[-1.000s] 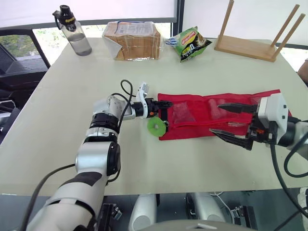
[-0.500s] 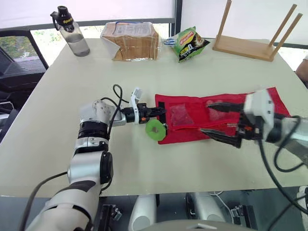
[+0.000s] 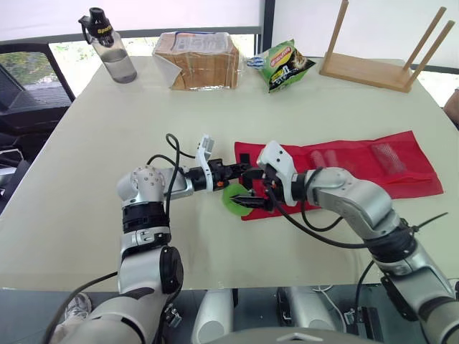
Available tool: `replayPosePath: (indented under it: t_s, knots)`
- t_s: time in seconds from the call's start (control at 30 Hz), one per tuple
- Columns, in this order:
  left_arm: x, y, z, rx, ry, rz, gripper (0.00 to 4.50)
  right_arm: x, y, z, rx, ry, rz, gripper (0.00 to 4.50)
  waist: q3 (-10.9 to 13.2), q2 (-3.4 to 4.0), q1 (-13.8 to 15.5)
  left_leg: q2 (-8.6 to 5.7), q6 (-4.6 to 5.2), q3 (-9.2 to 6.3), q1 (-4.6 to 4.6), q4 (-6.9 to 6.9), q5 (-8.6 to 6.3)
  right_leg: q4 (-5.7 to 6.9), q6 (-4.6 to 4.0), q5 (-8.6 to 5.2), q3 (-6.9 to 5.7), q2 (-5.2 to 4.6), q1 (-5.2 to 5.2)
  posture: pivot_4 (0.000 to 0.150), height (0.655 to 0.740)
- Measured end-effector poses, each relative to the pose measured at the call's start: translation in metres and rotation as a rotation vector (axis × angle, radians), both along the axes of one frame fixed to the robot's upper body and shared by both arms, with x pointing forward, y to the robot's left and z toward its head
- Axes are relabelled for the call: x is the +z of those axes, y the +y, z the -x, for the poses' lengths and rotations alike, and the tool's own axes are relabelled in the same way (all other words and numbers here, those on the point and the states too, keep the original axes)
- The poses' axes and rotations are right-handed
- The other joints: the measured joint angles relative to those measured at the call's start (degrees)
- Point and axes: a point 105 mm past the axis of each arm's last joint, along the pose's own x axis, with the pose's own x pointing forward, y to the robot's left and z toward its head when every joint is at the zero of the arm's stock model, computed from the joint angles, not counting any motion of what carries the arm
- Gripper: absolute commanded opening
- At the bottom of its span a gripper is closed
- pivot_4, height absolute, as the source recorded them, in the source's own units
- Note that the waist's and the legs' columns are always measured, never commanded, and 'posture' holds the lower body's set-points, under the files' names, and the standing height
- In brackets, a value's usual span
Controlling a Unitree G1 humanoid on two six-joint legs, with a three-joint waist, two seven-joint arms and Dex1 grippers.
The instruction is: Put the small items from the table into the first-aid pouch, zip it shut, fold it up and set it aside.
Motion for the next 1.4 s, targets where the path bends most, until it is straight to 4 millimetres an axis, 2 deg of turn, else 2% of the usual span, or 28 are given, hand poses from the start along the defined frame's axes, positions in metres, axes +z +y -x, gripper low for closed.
replayPosePath:
  t_s: [0.03,0.07,0.1,0.17,0.27,0.3,0.53,0.63,0.73,0.8,0.97,1.1,1.2,1.23,1.33,1.37,1.4]
  knots:
    - [0.000,0.000,0.000,0.005,0.001,-0.003,0.02,-0.003,0.001,-0.001,-0.005,0.006,0.007,3.84,0.00,0.00,0.03,0.00,0.00,-0.01,0.00,0.00,0.00,0.00,0.00,0.00,-0.01,0.00,0.00,0.150,0.7400]
    - [-0.001,0.000,-0.001,0.013,0.004,-0.006,0.00,-0.004,0.002,-0.002,-0.006,0.004,0.018,3.32,0.00,0.00,-0.03,0.00,0.00,0.00,0.01,0.00,0.00,0.01,0.00,0.00,0.00,0.00,0.00,0.150,0.7400]
    - [-0.001,0.000,-0.001,0.015,0.004,-0.001,0.00,-0.004,0.001,-0.003,-0.008,-0.002,0.028,3.04,0.00,0.00,-0.07,0.00,0.00,-0.01,0.01,0.00,0.00,0.02,0.00,0.00,-0.01,0.00,0.00,0.150,0.7400]
    - [0.000,-0.001,0.000,0.017,0.003,0.008,0.00,-0.006,0.000,-0.004,-0.004,-0.017,0.057,2.03,0.00,0.00,-0.05,0.00,-0.01,-0.02,0.02,0.00,0.00,0.02,0.00,0.00,-0.03,0.00,0.00,0.150,0.7400]
    - [0.002,-0.001,0.000,0.017,0.005,0.029,0.00,-0.010,-0.002,-0.004,-0.007,-0.018,0.074,0.21,0.00,0.00,-0.14,0.00,-0.01,-0.02,0.01,-0.01,0.00,0.01,0.00,0.00,-0.02,0.01,0.00,0.150,0.7400]
    - [0.002,-0.001,0.000,0.018,0.006,0.029,0.00,-0.011,-0.002,-0.004,-0.008,-0.019,0.076,0.03,0.00,0.00,-0.15,0.00,-0.01,-0.02,0.01,-0.01,0.00,0.01,0.00,0.00,-0.02,0.01,0.00,0.150,0.7400]
    - [-0.001,0.000,0.003,0.020,0.019,0.042,0.00,-0.012,-0.013,-0.005,-0.052,-0.012,0.040,0.03,0.00,0.00,-0.13,0.00,-0.01,-0.02,0.01,-0.02,0.00,0.00,0.00,0.00,-0.01,0.01,0.00,0.150,0.7400]
    - [-0.007,0.009,0.006,0.024,0.028,0.008,0.00,-0.002,-0.033,-0.011,-0.142,0.017,-0.043,0.03,0.00,0.00,-0.15,0.00,-0.01,-0.02,0.02,-0.03,0.00,0.00,0.00,0.00,0.00,0.01,0.00,0.150,0.7400]
    - [-0.013,0.025,0.010,0.035,0.030,-0.034,0.00,0.006,-0.070,-0.020,-0.295,0.032,-0.097,0.03,0.00,0.00,-0.16,0.00,-0.01,-0.01,0.03,-0.07,0.00,-0.01,0.00,0.00,0.00,0.01,0.00,0.150,0.7400]
    - [-0.013,0.032,0.012,0.024,0.018,-0.057,0.00,0.003,-0.096,-0.023,-0.399,0.057,-0.115,0.03,0.00,0.00,-0.17,0.00,-0.01,0.00,0.05,-0.10,0.00,-0.01,-0.01,-0.01,0.01,0.01,0.00,0.150,0.7400]
    - [-0.013,0.042,0.014,0.017,-0.007,-0.085,0.00,-0.008,-0.133,-0.024,-0.542,0.086,-0.089,0.03,0.00,0.00,-0.44,0.00,0.00,0.03,0.06,-0.12,0.00,-0.01,-0.01,-0.01,0.03,0.02,-0.01,0.150,0.7400]
    - [-0.012,0.060,0.011,0.050,-0.029,-0.131,0.00,-0.006,-0.186,-0.026,-0.715,0.047,-0.039,0.03,0.00,0.00,-0.51,0.00,0.00,0.06,0.06,-0.13,0.00,-0.05,-0.01,-0.01,0.06,0.02,-0.01,0.150,0.7400]
    - [-0.014,0.071,0.012,0.066,-0.035,-0.160,0.00,-0.006,-0.212,-0.027,-0.805,0.025,-0.012,0.03,0.00,0.00,-1.01,0.00,0.00,0.07,0.07,-0.16,0.00,-0.04,-0.01,-0.01,0.07,0.02,-0.01,0.150,0.7400]
    - [-0.017,0.078,0.013,0.068,-0.030,-0.177,0.00,-0.004,-0.232,-0.030,-0.877,0.010,0.007,0.03,0.00,0.00,-1.27,0.00,0.00,0.08,0.07,-0.18,0.00,-0.05,-0.01,-0.02,0.08,0.02,-0.03,0.150,0.7400]
    - [-0.017,0.085,0.012,0.076,-0.037,-0.190,0.00,-0.001,-0.251,-0.032,-0.946,-0.018,0.025,0.03,0.00,0.00,-1.38,0.00,0.00,0.08,0.07,-0.21,0.00,-0.07,-0.01,-0.02,0.08,0.02,-0.03,0.150,0.7400]
    - [-0.017,0.100,0.011,0.098,-0.046,-0.226,0.00,0.004,-0.285,-0.034,-1.066,-0.060,0.064,0.03,0.00,0.00,-1.40,0.00,0.00,0.12,0.08,-0.22,-0.01,-0.08,-0.02,-0.02,0.11,0.02,-0.04,0.150,0.7400]
    - [-0.017,0.104,0.011,0.109,-0.046,-0.235,0.00,0.006,-0.294,-0.034,-1.097,-0.070,0.074,0.03,0.00,0.00,-1.40,0.00,0.00,0.12,0.08,-0.23,-0.01,-0.08,-0.02,-0.02,0.11,0.02,-0.04,0.150,0.7400]
